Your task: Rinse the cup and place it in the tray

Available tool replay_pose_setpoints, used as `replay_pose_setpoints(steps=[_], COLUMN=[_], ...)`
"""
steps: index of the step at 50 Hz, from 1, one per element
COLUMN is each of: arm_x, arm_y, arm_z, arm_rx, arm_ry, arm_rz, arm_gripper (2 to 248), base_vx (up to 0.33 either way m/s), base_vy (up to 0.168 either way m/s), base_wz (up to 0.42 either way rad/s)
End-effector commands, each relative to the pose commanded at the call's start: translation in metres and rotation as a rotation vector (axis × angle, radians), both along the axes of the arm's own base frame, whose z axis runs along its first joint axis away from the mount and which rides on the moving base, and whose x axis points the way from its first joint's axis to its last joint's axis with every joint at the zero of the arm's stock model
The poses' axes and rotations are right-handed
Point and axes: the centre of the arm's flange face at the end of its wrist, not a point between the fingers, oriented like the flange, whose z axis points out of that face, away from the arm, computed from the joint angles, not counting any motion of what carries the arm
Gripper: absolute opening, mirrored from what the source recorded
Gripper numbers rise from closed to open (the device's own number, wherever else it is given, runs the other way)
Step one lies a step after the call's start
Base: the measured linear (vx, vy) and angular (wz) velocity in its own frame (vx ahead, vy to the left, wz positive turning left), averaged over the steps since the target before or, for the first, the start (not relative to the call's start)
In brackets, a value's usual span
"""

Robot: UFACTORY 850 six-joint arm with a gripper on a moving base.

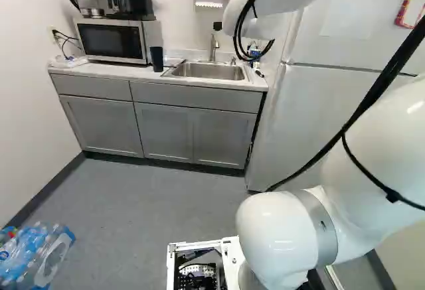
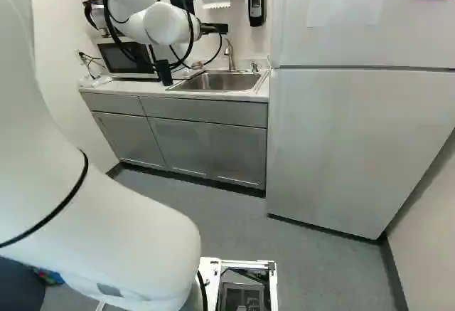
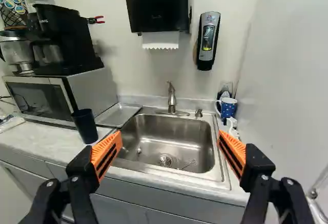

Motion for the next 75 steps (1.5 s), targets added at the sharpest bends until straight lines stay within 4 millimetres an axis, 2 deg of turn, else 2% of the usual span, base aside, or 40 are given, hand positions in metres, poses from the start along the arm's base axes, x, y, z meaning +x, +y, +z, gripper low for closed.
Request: replay_pose_setpoints(steps=[34,75], arm_x=[0.0000,0.0000], arm_y=[0.0000,0.0000], arm_z=[0.0000,0.0000], arm_rx=[0.000,0.000], arm_ry=[0.000,0.000], arm_rz=[0.000,0.000], arm_gripper=[247,247], base_vx=[0.026,0.152], base_vy=[0.000,0.003], base_wz=[-0.004,-0.001])
